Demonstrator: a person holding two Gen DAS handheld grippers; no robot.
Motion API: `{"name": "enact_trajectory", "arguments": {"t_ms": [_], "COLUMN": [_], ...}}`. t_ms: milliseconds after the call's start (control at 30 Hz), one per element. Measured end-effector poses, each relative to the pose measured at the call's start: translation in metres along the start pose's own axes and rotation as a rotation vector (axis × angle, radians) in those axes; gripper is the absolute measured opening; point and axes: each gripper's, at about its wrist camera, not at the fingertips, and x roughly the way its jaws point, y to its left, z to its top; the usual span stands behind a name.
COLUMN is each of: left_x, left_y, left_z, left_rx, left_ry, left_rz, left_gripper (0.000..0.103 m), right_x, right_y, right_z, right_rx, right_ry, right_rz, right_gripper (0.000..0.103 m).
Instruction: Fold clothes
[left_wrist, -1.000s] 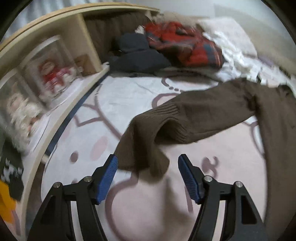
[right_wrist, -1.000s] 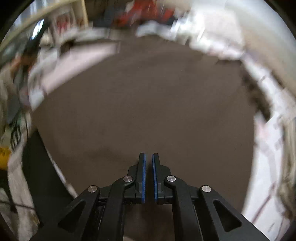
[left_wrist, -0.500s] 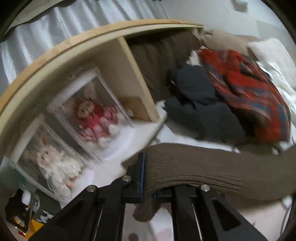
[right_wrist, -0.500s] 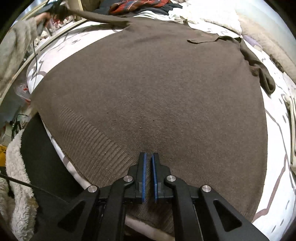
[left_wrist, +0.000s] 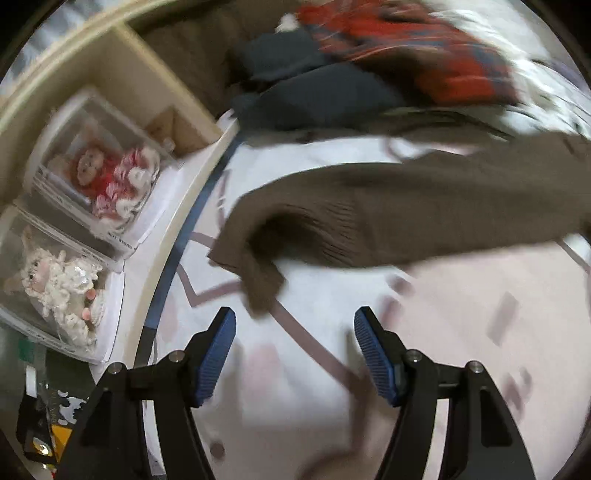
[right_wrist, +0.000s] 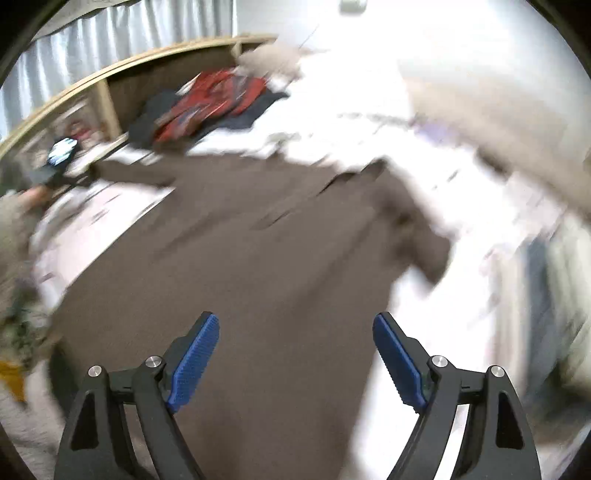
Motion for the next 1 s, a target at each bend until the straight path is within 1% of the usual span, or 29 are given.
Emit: {"name": "enact_trajectory", "arguments": {"t_ms": [67, 100, 133, 167, 200, 267, 333, 400, 467, 533, 567, 600, 633, 667, 700, 733, 800, 900, 1000], "left_x": [-0.031, -0.049, -0.067, -0.086, -0.104, -0.134, -0.156, -0.164, -0.161, -0.157, -0.152, -0.143, -0.138, -0.133, -0.129, -0.124, -0.117, -0.116, -0.119], "left_y": [-0.018, -0.029, -0.041, -0.056, -0.074, -0.107, -0.144, -0.178, -0.209, -0.239, -0.250, -0.265, -0.273, -0.280, -0.284, -0.289, -0.297, -0.295, -0.294], "left_z": [-0.007, -0.007, -0.008, -0.007, -0.006, 0.000, 0.005, 0.011, 0.013, 0.016, 0.016, 0.016, 0.016, 0.016, 0.016, 0.016, 0.016, 0.014, 0.010], "left_rx": [0.038, 0.051, 0.062, 0.069, 0.075, 0.086, 0.080, 0.077, 0.079, 0.080, 0.084, 0.093, 0.098, 0.103, 0.103, 0.104, 0.104, 0.091, 0.091], "left_ry": [-0.045, -0.076, -0.106, -0.135, -0.172, -0.240, -0.293, -0.298, -0.267, -0.236, -0.216, -0.182, -0.160, -0.140, -0.126, -0.112, -0.087, -0.089, -0.096], "left_rz": [-0.046, -0.092, -0.138, -0.191, -0.249, -0.364, -0.500, -0.632, -0.722, -0.803, -0.809, -0.812, -0.816, -0.818, -0.815, -0.812, -0.806, -0.805, -0.801], "left_gripper": [0.067, 0.067, 0.070, 0.073, 0.073, 0.073, 0.073, 0.073, 0.073, 0.073, 0.073, 0.073, 0.073, 0.073, 0.073, 0.073, 0.073, 0.073, 0.073], "right_x": [0.012, 0.024, 0.036, 0.051, 0.069, 0.107, 0.155, 0.196, 0.227, 0.263, 0.274, 0.285, 0.293, 0.289, 0.285, 0.280, 0.255, 0.195, 0.132], "right_y": [-0.037, -0.060, -0.082, -0.103, -0.119, -0.141, -0.155, -0.162, -0.171, -0.180, -0.182, -0.184, -0.185, -0.184, -0.182, -0.182, -0.186, -0.208, -0.243], "right_z": [0.034, 0.052, 0.069, 0.084, 0.099, 0.126, 0.153, 0.165, 0.168, 0.165, 0.161, 0.156, 0.153, 0.151, 0.150, 0.149, 0.152, 0.160, 0.165], "right_rx": [0.036, 0.087, 0.138, 0.186, 0.223, 0.279, 0.336, 0.380, 0.413, 0.455, 0.463, 0.470, 0.475, 0.468, 0.461, 0.456, 0.468, 0.497, 0.566], "right_ry": [-0.021, -0.016, -0.008, 0.008, 0.029, 0.065, 0.107, 0.154, 0.197, 0.271, 0.305, 0.338, 0.360, 0.335, 0.310, 0.285, 0.237, 0.103, -0.011], "right_rz": [-0.032, -0.022, -0.015, -0.013, 0.000, 0.001, -0.006, -0.023, -0.037, -0.023, -0.021, -0.018, -0.012, 0.007, 0.027, 0.042, 0.038, 0.017, -0.009], "right_gripper": [0.085, 0.085, 0.085, 0.084, 0.084, 0.084, 0.084, 0.084, 0.084, 0.084, 0.076, 0.057, 0.052, 0.045, 0.019, 0.014, 0.014, 0.014, 0.014]}}
